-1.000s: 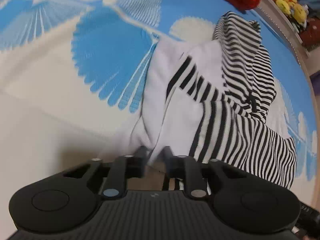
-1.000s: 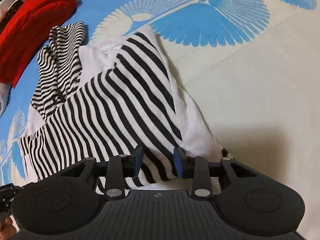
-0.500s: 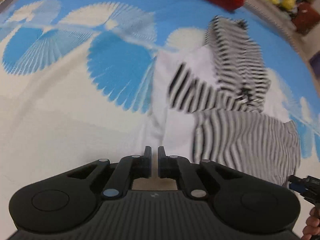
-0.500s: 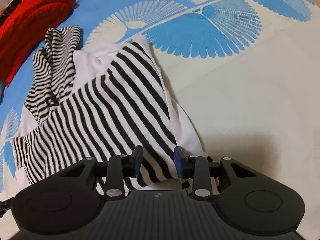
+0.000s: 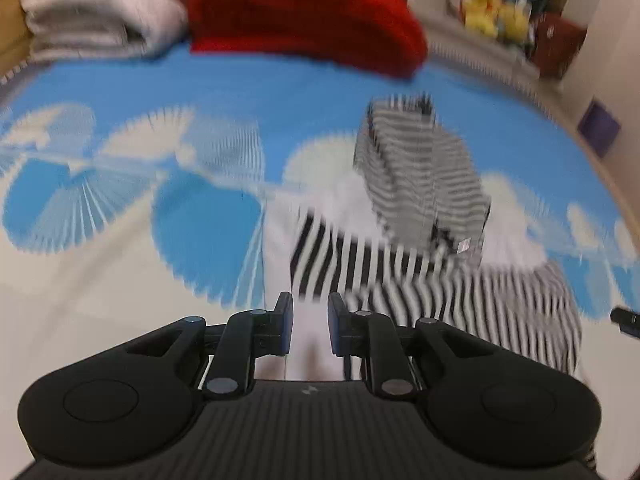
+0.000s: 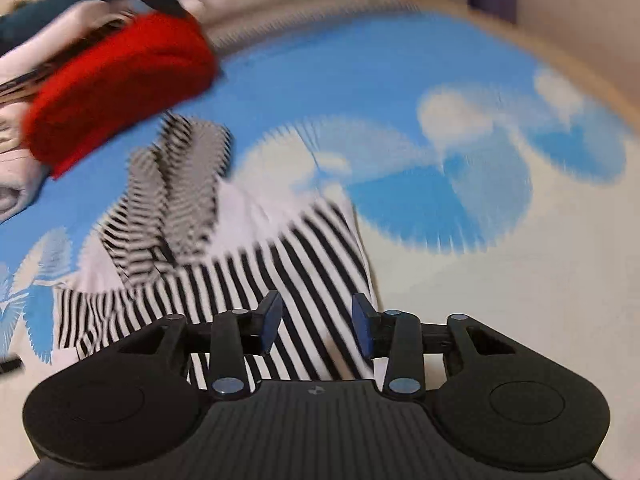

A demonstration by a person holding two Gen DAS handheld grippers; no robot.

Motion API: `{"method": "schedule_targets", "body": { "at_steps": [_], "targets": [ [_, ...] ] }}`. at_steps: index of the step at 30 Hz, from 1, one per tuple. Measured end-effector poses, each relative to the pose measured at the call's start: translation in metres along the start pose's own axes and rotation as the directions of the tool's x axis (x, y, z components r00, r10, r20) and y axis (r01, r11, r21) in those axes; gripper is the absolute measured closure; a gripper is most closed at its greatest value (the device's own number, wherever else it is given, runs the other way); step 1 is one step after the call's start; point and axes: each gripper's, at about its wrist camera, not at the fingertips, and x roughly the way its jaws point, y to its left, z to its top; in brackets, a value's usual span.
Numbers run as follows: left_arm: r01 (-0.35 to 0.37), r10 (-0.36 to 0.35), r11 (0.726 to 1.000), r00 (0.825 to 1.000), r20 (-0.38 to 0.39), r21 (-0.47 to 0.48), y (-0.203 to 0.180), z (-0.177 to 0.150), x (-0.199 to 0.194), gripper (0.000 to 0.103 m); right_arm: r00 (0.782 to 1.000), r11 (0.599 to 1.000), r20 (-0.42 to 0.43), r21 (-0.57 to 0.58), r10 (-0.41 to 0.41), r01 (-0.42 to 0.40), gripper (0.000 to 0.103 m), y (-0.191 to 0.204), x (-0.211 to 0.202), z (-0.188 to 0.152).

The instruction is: Fold small clothes

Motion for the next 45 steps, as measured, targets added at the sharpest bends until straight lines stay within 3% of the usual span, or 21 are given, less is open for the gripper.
{"method": "schedule_targets", "body": {
  "at_steps": [3, 7, 12, 14, 16, 23, 26, 27, 28, 32, 35, 36, 37, 38, 39, 40, 45],
  "targets": [
    [-0.004, 0.002, 1.0, 0.995, 0.103, 0.019, -0.006, 0.011, -0.015, 0.08, 0.998, 0.998, 0.062, -0.049, 0.032, -0.029, 0.061, 0.006, -0.013, 0.005],
    [-0.029, 0.011, 0.996, 0.974, 0.225, 0.08, -0.019, 0.032, -0.029, 0.053, 0.989, 0.998, 0.142, -0.062, 0.042, -0.033, 0.061, 0.005, -0.025, 0.012],
    [-0.047, 0.02, 0.991, 0.979, 0.204, 0.127, -0.036, 0.096, 0.002, 0.053, 0.98, 0.999, 0.198, -0.033, -0.03, 0.037, 0.061, -0.009, -0.025, 0.03],
    [-0.031, 0.001, 0.987, 0.982, 0.191, 0.155, -0.046, 0.124, 0.023, 0.059, 0.976, 0.995, 0.2, -0.026, -0.087, 0.094, 0.061, -0.018, -0.021, 0.034],
    [0.003, -0.029, 0.984, 0.989, 0.147, 0.175, -0.057, 0.156, 0.058, 0.097, 0.969, 0.984, 0.176, -0.017, -0.171, 0.177, 0.066, -0.027, -0.014, 0.039],
    [0.049, -0.058, 0.99, 0.997, 0.058, 0.132, -0.094, 0.244, 0.196, 0.098, 0.96, 0.972, 0.149, 0.061, -0.235, 0.229, 0.068, -0.05, 0.003, 0.048],
    [0.076, -0.077, 0.996, 0.996, 0.035, 0.045, -0.103, 0.261, 0.246, 0.084, 0.97, 0.975, 0.113, 0.078, -0.216, 0.208, 0.068, -0.052, 0.013, 0.048],
    [0.083, -0.083, 0.996, 0.996, 0.017, 0.021, -0.108, 0.265, 0.263, 0.066, 0.973, 0.977, 0.105, 0.084, -0.205, 0.196, 0.068, -0.052, 0.016, 0.049],
    [0.078, -0.078, 0.997, 0.997, 0.006, 0.005, -0.113, 0.269, 0.28, 0.054, 0.974, 0.978, 0.102, 0.08, -0.2, 0.193, 0.068, -0.051, 0.02, 0.049],
    [0.048, -0.047, 0.999, 0.997, -0.062, 0.015, -0.129, 0.284, 0.335, 0.048, 0.977, 0.978, 0.084, 0.092, -0.194, 0.187, 0.068, -0.049, 0.026, 0.05],
    [-0.015, 0.024, 0.997, 0.994, -0.111, 0.076, -0.14, 0.287, 0.368, 0.048, 0.979, 0.98, 0.082, 0.085, -0.187, 0.18, 0.068, -0.049, 0.026, 0.051],
    [-0.022, 0.033, 0.996, 0.992, -0.125, 0.087, -0.142, 0.286, 0.378, 0.049, 0.978, 0.98, 0.086, 0.078, -0.19, 0.183, 0.068, -0.049, 0.027, 0.052],
    [-0.024, 0.037, 0.995, 0.989, -0.142, 0.093, -0.144, 0.285, 0.386, 0.056, 0.977, 0.98, 0.09, 0.071, -0.195, 0.189, 0.068, -0.05, 0.027, 0.052],
    [-0.025, 0.041, 0.995, 0.987, -0.157, 0.099, -0.143, 0.282, 0.392, 0.068, 0.975, 0.978, 0.092, 0.064, -0.203, 0.198, 0.068, -0.05, 0.028, 0.052],
    [-0.026, 0.045, 0.993, 0.984, -0.172, 0.111, -0.143, 0.28, 0.396, 0.093, 0.974, 0.977, 0.089, 0.06, -0.21, 0.205, 0.068, -0.05, 0.03, 0.051],
    [-0.024, 0.045, 0.991, 0.985, -0.165, 0.129, -0.144, 0.278, 0.396, 0.1, 0.974, 0.976, 0.081, 0.059, -0.212, 0.207, 0.068, -0.051, 0.032, 0.05],
    [0.023, -0.01, 0.974, 0.998, -0.056, 0.224, -0.156, 0.276, 0.35, 0.101, 0.976, 0.979, 0.076, 0.051, -0.203, 0.199, 0.068, -0.054, 0.029, 0.051]
  ]
}}
